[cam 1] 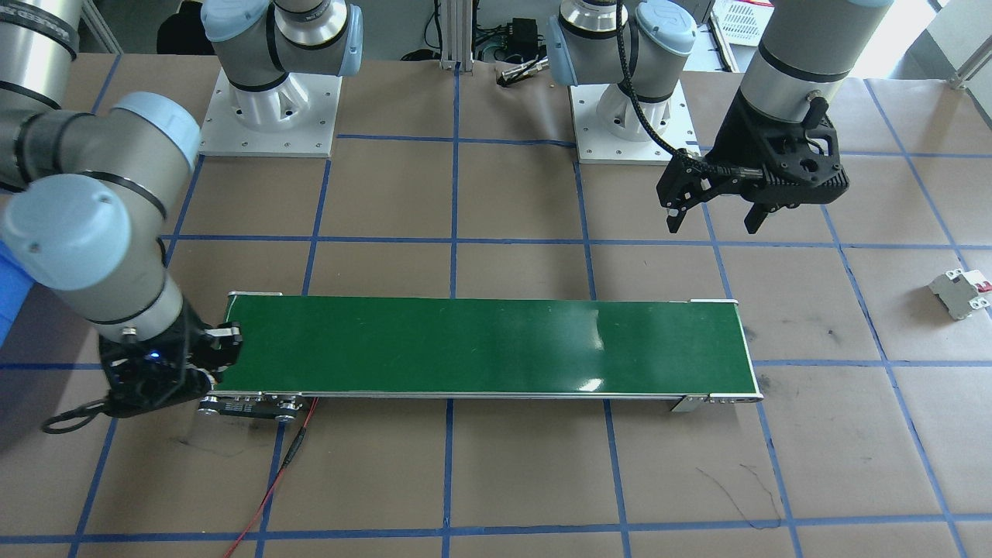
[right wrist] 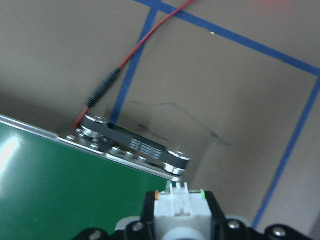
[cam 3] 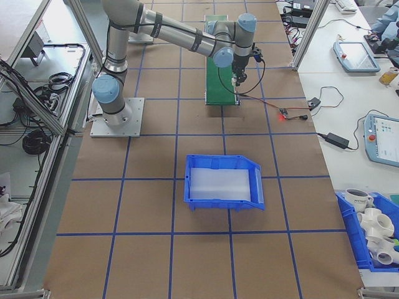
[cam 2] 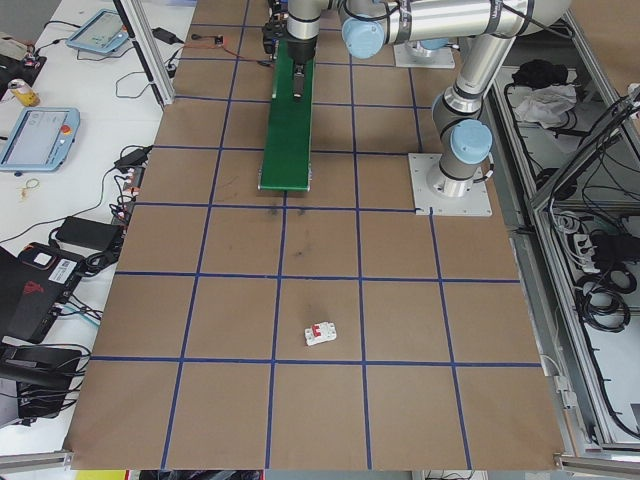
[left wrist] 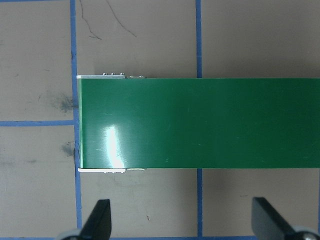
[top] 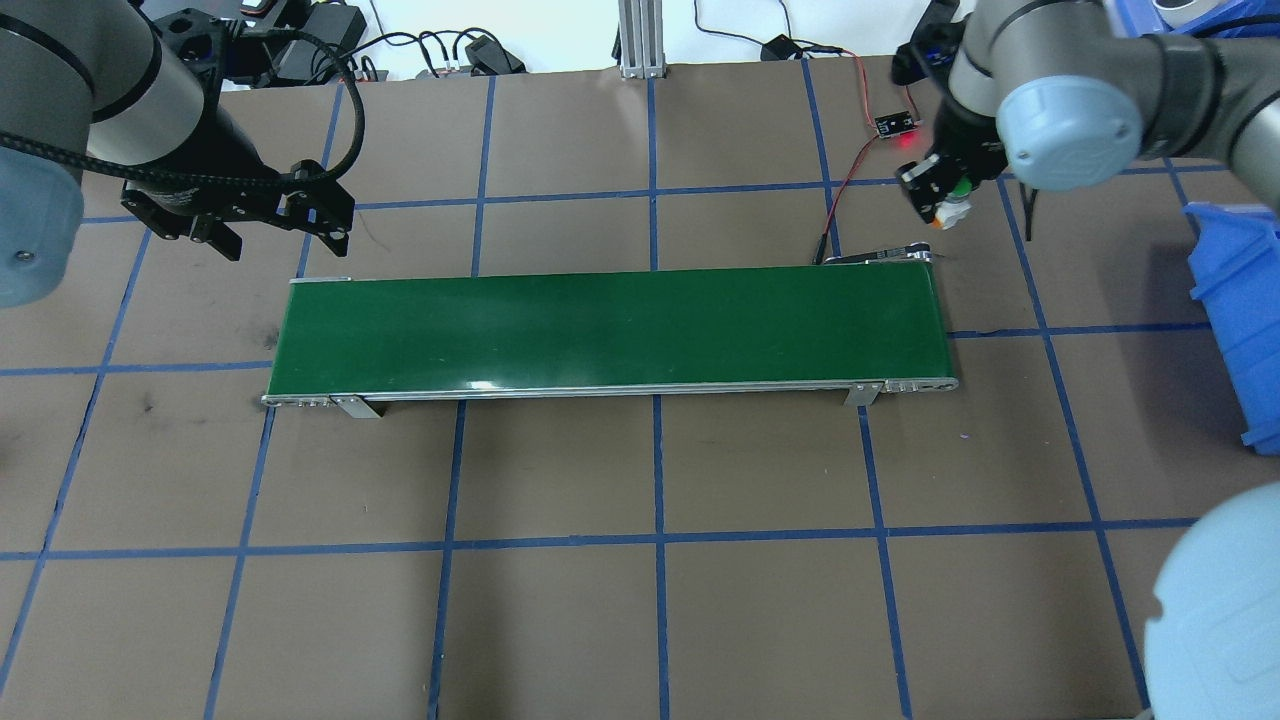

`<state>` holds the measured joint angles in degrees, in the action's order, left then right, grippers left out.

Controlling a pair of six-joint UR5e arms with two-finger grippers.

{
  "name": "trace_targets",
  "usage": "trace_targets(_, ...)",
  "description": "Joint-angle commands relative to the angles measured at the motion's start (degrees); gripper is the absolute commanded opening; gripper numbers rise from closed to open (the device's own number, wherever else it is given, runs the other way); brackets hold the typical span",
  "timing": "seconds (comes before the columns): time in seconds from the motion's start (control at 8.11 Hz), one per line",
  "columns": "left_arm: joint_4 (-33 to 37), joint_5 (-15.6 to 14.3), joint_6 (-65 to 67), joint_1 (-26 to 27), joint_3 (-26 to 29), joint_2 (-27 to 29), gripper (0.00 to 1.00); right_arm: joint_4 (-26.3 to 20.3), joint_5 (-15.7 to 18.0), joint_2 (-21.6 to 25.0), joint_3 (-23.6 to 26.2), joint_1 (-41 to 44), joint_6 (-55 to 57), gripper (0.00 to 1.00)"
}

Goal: Move button from left to right

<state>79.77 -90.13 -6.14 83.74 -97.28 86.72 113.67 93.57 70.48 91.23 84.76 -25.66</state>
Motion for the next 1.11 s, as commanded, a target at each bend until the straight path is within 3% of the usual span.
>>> trace_targets(0.0,-0.49,0.13,-0.01,0.02,-0.37,-0.23,1.00,-1.25,0.29,4.39,-0.09,-11.94,-21.47,0.00)
trace_targets(0.25,-0.58,0.75,0.08,0.19,-0.37,-0.15,1.00,-0.91,-0.32,5.72,0.00,-22.56,-43.29,0.00)
trace_targets(0.62,-0.40,0.14,0.08,0.11,-0.46,-0.41,1.00,-0.91,-0.41,5.29,-0.09,-34.38,-63.46,0.00)
trace_targets(0.86,-0.49,0.13,0.17,0.11,-0.72,-0.24,1.00,0.06,-6.27,4.06,0.09,-39.48,-75.18,0.00)
trace_targets(0.99,-0.66,0.48,0.86,0.11,-0.81,0.20,1.00,0.76,-6.65,3.53,0.09,-40.71,-79.85,0.00)
